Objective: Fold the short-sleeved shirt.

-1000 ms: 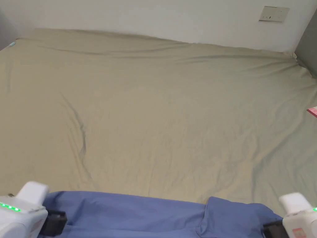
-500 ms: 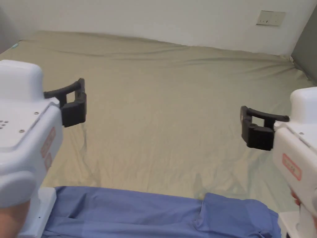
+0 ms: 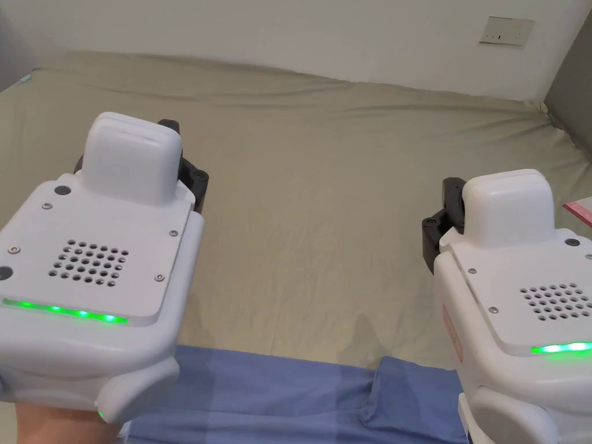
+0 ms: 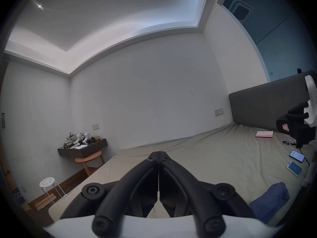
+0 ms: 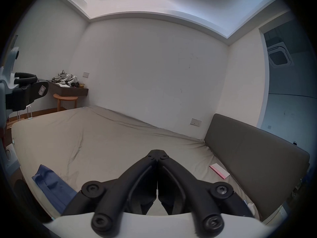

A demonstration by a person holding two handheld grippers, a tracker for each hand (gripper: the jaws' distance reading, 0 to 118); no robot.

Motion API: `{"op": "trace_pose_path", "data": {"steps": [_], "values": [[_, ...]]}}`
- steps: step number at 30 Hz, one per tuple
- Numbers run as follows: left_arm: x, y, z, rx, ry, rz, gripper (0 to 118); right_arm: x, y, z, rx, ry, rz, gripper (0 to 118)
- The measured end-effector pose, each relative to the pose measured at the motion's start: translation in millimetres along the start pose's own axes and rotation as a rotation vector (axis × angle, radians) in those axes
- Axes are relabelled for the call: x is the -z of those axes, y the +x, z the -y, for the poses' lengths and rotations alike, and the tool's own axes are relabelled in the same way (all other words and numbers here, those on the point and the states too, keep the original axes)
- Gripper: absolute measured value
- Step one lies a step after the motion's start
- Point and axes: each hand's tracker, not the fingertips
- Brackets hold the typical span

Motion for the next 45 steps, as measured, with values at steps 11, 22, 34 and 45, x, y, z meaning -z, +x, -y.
{"op": "trace_pose_path", "data": {"steps": [11,22,34,45], "values": [[28.8,1.6,53.3,0.004,-0.231,0.099,0,20.1,5.7,29.6,-0.031,-0.065,0.026,2],[46.5,-94.9,245.5,-0.146,-0.876,0.173,90,36.5,24.1,92.0,-0.012,-0.277,-0.016,2],[54.7,-200.2,333.2,-0.896,-1.103,0.411,117,19.1,7.9,89.1,-0.134,-0.302,-0.002,2],[58.2,-169.4,358.1,-1.229,-1.082,0.558,49,15.1,-8.1,82.2,-0.140,-0.291,-0.061,2]]}}
